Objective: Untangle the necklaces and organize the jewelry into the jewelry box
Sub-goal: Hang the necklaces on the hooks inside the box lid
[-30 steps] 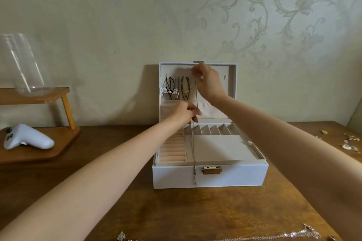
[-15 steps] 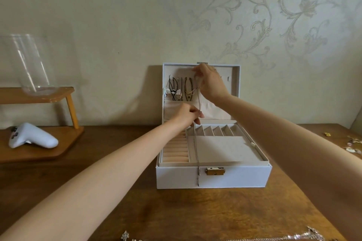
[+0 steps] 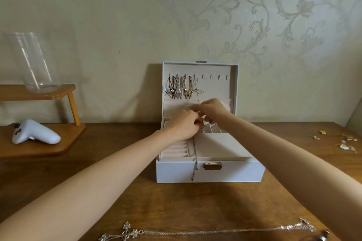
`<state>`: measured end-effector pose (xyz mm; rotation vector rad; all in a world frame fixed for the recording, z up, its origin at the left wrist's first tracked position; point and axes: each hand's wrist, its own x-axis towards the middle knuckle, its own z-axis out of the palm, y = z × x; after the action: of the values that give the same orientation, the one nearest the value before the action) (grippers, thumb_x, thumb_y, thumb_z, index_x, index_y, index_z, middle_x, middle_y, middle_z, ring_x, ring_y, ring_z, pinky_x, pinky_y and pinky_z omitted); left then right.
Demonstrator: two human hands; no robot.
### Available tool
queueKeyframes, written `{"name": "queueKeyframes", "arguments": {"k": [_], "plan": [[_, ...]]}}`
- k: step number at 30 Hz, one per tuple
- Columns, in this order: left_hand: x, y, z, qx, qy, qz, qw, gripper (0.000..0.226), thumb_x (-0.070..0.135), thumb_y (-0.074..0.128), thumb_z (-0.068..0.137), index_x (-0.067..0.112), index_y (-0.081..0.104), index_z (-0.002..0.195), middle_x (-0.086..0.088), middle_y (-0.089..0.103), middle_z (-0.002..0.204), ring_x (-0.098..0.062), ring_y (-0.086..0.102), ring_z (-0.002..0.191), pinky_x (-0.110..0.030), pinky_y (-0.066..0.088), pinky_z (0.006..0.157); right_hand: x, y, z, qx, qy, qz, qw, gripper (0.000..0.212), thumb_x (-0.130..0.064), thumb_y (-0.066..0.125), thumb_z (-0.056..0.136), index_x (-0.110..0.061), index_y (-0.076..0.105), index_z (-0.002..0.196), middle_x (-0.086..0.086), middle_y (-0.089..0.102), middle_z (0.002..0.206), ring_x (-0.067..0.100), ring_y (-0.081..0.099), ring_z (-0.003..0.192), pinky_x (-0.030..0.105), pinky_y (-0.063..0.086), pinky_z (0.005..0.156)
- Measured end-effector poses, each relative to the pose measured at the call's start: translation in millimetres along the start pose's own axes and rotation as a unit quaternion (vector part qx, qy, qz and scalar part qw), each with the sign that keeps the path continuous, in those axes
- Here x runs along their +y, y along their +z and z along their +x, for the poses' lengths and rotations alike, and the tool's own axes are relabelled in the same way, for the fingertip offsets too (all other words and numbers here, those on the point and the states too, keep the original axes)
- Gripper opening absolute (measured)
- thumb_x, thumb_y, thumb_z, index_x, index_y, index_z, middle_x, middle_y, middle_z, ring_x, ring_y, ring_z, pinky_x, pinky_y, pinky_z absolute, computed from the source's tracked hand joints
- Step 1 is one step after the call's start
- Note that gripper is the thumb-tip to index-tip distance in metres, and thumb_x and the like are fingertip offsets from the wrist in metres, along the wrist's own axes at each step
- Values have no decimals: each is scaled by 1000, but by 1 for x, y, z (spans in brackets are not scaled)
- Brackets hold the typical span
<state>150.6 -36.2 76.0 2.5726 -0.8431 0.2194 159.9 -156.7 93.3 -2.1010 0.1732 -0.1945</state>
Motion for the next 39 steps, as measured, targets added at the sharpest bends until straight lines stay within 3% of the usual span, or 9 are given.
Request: {"name": "queueKeyframes", "arguments": {"k": [4,7,10,15,21,24,30,35,39], "plan": [[1,-11,-11,9,0,-60,998,17,21,54,94,15,66,84,3,64,74,-13,57,67,-27,46,65,9,-8,-6,-120,99,221,963,13,-12,62,89,-3,60,79,9,55,65,9,46,43,15,33,34],[-9,-19,-15,32,-24,-115,993,20,21,54,94,11,69,85,17,57,65,-11,50,55,-23,41,57,20,-22,-4,-108,113,287,945,10,-9,62,88,-2,59,82,10,60,73,12,52,51,15,42,39],[-20,-25,-13,53,-49,-103,992,21,20,54,94,13,72,86,13,61,70,-14,58,66,-27,46,66,30,-29,-3,-22,67,201,977,14,-5,65,85,-1,59,73,12,58,66,10,52,37,17,39,33],[-32,-32,0,81,-71,-6,994,21,16,52,94,14,70,82,17,57,69,-10,59,72,-21,38,54,27,-37,-3,62,-17,-38,997,7,-4,60,84,-2,57,79,11,66,66,9,53,29,16,39,31],[-48,-31,13,139,-45,43,988,21,2,51,88,4,69,77,-5,70,87,-21,63,78,-39,53,75,21,-42,-3,-42,11,-153,987,11,-5,61,84,4,63,89,19,70,75,20,58,50,20,44,40],[-47,-28,19,161,-16,10,987,15,4,54,89,1,64,78,-3,64,85,-23,61,86,-39,51,81,24,-35,-9,-65,-27,-147,987,9,-1,65,82,-6,60,76,10,65,64,12,56,41,17,42,37],[-19,-19,28,112,107,-57,986,9,17,60,90,12,62,82,4,61,111,-13,58,95,-32,44,90,20,-18,-21,-117,-120,-117,979,14,-5,68,80,-12,58,74,4,60,69,16,55,57,20,43,46],[-24,-8,38,76,35,-83,993,9,19,56,92,14,62,88,5,67,87,-14,62,86,-39,49,88,23,-36,-21,-187,-84,-50,978,7,-6,66,83,-10,61,79,3,66,71,12,56,57,19,43,50],[-30,-7,42,152,-23,-143,978,9,11,58,91,13,61,83,-2,69,82,-9,61,74,-26,49,74,26,-49,-8,-121,-71,35,990,7,-1,60,86,-4,59,79,9,65,68,16,58,53,25,46,50]]}}
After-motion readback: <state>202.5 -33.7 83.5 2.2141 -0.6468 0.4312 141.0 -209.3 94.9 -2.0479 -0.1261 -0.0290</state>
